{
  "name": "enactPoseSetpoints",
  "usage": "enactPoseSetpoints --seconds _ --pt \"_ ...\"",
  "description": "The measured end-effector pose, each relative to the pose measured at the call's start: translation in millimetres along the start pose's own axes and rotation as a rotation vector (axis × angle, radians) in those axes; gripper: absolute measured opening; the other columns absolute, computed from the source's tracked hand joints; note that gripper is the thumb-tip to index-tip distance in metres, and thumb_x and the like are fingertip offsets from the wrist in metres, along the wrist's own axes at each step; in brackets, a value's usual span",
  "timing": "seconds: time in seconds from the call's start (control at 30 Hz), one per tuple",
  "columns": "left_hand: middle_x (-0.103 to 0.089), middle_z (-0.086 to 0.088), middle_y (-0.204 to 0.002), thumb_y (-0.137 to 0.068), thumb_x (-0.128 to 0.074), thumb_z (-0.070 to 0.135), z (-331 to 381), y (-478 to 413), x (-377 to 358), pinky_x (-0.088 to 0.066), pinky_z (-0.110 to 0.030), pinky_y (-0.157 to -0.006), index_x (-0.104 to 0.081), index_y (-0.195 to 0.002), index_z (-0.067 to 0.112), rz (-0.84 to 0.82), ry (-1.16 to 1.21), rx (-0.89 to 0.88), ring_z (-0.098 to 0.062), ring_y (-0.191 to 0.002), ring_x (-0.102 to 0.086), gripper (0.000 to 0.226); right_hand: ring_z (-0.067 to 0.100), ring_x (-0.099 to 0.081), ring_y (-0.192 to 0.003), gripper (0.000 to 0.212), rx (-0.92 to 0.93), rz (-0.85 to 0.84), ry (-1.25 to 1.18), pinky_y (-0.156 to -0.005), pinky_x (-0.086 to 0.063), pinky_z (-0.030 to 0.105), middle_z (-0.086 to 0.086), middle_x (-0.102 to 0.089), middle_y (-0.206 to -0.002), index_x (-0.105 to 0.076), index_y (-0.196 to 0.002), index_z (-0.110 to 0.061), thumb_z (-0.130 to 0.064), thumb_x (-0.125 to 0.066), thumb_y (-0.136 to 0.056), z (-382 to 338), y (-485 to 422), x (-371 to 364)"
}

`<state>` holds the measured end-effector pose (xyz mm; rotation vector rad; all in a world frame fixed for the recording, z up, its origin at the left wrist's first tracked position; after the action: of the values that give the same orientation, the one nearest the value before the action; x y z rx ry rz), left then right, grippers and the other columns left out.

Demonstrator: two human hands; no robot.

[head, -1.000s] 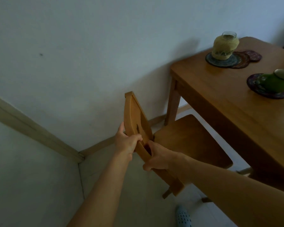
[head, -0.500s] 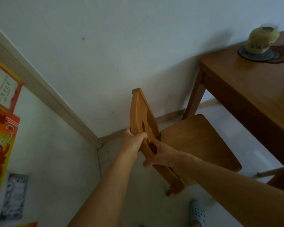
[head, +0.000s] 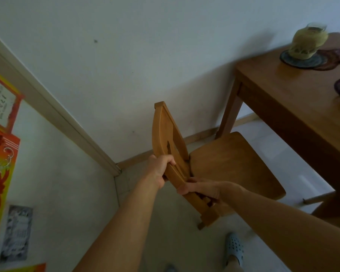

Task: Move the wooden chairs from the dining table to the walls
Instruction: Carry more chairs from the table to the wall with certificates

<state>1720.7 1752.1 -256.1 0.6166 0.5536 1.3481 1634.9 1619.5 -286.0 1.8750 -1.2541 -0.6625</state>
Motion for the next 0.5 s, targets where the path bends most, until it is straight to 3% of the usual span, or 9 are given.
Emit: enactPoseSetpoints --seconds 0.1,0.2,0.27,0.5 --pt "-0.062 -0.019 -0.114 -0.068 -0.062 -0.005 -3 -1 17 -0.051 -0.046 -0.077 -0.057 -0.121 0.003 0.008 0.065 0.006 -0.034 -0.098 -0.059 0.053 0.019 -0.059 -0.102 0.11 0.047 0.021 -0.03 -0.08 -0.052 0.036 -0.001 -0.057 -0.114 -0.03 -0.143 -0.035 -0.062 -0.079 -0.048 -4 -8 -16" --pt "-0.067 -0.016 -0.109 -0.066 -0.061 -0.005 -9 0 40 -0.05 -0.051 -0.087 -0.069 -0.102 0.003 0.023 0.094 -0.004 -0.036 -0.102 -0.059 0.038 0.014 -0.058 -0.095 0.114 0.063 -0.008 -0.046 -0.065 -0.048 0.029 -0.005 -0.054 -0.109 -0.021 -0.146 -0.04 -0.059 -0.081 -0.05 -11 -15 -37" --pt "-0.069 -0.015 -0.099 -0.067 -0.06 -0.005 -12 3 55 -0.051 -0.047 -0.082 -0.07 -0.09 0.004 0.03 0.1 -0.009 -0.036 -0.1 -0.06 0.027 0.012 -0.056 -0.092 0.117 0.059 -0.011 -0.039 -0.062 -0.044 0.027 -0.007 -0.052 -0.107 -0.018 -0.147 -0.042 -0.06 -0.081 -0.05 -14 -20 -52" --pt "-0.066 -0.012 -0.084 -0.066 -0.056 -0.007 -14 13 107 -0.051 -0.04 -0.073 -0.066 -0.077 0.005 0.039 0.097 -0.031 -0.031 -0.087 -0.061 0.019 0.013 -0.058 -0.096 0.104 0.126 -0.061 -0.053 -0.064 -0.047 0.026 -0.005 -0.055 -0.11 -0.02 -0.147 -0.043 -0.055 -0.077 -0.061 -31 -25 -99"
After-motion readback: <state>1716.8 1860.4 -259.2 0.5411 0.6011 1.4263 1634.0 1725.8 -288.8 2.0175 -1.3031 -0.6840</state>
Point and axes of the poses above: each hand's wrist, its own y-axis away from the middle knuckle, its own x-axis out of the back of the hand, z = x × y, the point moved 2 cm from there along -y, towards the middle knuckle
